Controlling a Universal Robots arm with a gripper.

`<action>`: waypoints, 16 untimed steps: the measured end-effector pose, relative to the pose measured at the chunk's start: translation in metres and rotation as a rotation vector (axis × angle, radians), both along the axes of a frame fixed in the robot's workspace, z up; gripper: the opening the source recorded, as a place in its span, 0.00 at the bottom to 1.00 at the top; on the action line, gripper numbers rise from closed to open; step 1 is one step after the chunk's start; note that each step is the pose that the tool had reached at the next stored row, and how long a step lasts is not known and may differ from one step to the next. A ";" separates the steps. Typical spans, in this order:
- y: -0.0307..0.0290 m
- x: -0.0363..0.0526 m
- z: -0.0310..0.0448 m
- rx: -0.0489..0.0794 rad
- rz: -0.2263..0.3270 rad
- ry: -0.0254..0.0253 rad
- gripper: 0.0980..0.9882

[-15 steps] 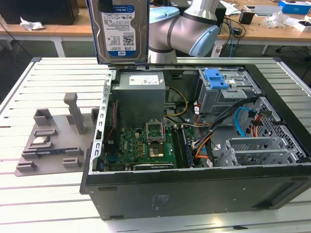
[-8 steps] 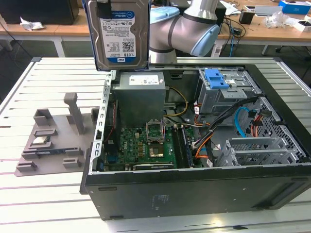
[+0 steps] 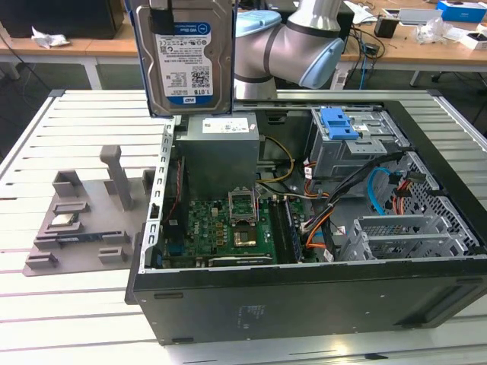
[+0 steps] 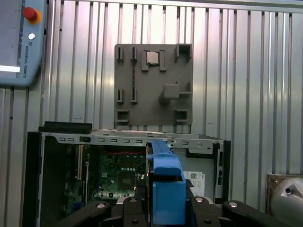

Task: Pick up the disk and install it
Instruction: 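Pick up the disk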

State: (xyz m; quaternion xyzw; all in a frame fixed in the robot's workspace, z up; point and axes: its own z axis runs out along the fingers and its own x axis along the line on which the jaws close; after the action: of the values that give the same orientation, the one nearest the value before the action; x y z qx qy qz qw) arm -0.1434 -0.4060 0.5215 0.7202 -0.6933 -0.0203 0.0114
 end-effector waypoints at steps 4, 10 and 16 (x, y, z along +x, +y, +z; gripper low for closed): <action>-0.0036 0.0000 -0.0006 0.000 0.000 0.0001 0.30; -0.0075 0.0000 -0.0013 0.000 0.000 0.0000 0.30; -0.0123 0.0000 -0.0018 0.000 0.000 0.0000 0.30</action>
State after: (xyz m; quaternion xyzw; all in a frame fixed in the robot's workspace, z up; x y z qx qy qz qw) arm -0.1435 -0.4183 0.5197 0.7202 -0.6934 -0.0203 0.0115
